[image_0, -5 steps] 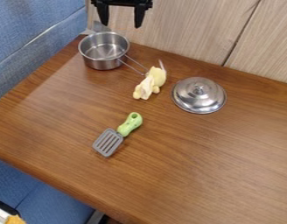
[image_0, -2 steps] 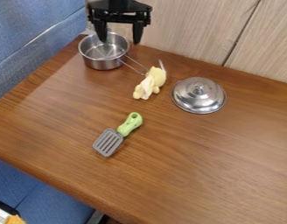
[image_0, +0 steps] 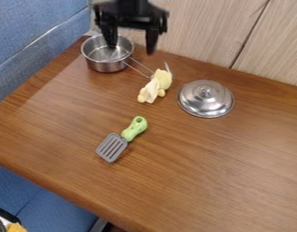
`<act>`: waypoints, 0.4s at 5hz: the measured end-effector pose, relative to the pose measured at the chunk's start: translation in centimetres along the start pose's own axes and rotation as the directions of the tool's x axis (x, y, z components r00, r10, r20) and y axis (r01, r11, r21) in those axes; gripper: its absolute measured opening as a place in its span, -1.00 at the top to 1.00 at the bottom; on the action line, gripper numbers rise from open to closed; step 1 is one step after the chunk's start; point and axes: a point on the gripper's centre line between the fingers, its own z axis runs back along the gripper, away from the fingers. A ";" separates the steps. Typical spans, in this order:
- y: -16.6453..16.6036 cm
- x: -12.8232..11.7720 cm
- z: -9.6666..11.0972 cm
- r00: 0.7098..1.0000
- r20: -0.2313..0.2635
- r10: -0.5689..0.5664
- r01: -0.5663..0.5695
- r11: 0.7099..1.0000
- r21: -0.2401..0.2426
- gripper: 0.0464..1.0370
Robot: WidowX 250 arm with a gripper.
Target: Move the spatula to the middle left of the table
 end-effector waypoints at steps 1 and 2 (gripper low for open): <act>-1.7 -2.7 -1.0 0.997 -0.058 -0.048 0.046 0.998 -0.035 -0.93; -2.8 -5.4 -1.6 0.993 -0.094 -0.077 0.069 0.993 -0.093 -0.93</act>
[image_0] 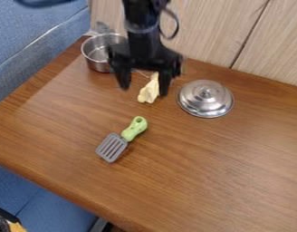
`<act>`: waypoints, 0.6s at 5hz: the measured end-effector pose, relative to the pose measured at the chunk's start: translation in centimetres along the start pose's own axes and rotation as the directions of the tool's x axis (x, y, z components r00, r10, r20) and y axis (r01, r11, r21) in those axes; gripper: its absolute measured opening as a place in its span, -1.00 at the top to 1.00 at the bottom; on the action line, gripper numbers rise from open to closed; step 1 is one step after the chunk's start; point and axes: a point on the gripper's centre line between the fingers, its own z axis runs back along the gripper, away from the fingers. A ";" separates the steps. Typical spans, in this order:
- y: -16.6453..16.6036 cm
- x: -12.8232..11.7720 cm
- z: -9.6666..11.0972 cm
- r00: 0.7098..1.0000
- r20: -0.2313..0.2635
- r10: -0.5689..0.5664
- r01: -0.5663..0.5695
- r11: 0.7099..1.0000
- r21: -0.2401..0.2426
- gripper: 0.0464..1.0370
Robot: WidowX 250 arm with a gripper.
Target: Move the spatula to the middle left of the table
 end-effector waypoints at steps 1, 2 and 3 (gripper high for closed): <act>0.1 -2.4 -1.3 0.998 -0.053 -0.045 0.046 0.998 0.036 -0.93; 0.4 -4.1 -2.3 0.994 -0.096 -0.051 0.055 0.998 0.043 -0.93; 0.7 -4.6 -4.0 0.988 -0.147 -0.050 0.056 0.998 0.041 -0.93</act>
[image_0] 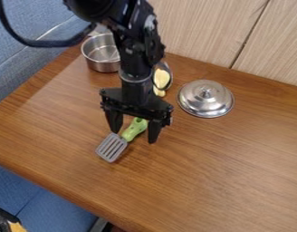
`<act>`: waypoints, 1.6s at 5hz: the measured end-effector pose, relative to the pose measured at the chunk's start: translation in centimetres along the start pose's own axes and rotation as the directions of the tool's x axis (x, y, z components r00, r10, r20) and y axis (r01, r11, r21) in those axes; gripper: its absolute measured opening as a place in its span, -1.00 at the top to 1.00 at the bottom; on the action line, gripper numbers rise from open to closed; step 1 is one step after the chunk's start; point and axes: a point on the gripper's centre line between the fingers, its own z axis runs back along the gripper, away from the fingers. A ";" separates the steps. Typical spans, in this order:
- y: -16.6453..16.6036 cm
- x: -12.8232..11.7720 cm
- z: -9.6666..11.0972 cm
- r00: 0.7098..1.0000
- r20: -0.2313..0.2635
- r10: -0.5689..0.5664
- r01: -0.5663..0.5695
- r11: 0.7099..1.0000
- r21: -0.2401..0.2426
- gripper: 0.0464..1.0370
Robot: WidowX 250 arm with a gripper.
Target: Move the spatula to the middle left of the table
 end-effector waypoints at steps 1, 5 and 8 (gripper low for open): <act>0.2 0.2 -1.0 1.000 -0.023 0.007 -0.007 1.000 0.022 -0.93; 0.0 1.1 -1.4 1.000 -0.015 0.017 -0.017 1.000 0.015 0.20; 4.0 0.4 4.2 0.996 0.082 0.016 -0.013 0.999 -0.039 0.20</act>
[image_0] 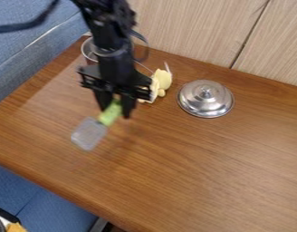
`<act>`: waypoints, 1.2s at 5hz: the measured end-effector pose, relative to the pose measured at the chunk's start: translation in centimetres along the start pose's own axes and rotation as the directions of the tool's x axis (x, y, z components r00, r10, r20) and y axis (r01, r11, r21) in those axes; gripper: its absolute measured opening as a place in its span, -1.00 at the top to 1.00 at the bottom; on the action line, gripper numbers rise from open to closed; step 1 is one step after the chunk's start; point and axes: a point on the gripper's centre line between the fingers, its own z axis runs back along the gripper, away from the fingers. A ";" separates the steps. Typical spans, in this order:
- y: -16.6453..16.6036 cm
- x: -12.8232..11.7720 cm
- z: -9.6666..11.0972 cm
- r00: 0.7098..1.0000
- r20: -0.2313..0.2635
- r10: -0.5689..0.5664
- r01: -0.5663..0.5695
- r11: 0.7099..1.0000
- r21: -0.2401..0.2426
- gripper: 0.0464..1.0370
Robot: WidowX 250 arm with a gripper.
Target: Move the spatula to the middle left of the table
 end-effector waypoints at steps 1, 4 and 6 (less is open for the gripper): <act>4.3 0.1 0.8 0.999 0.012 0.036 -0.037 0.999 0.029 0.20; 14.8 3.1 -2.6 0.979 -0.019 0.201 -0.197 0.973 0.117 0.20; 15.6 3.6 -4.9 0.973 -0.058 0.224 -0.214 0.967 0.140 0.20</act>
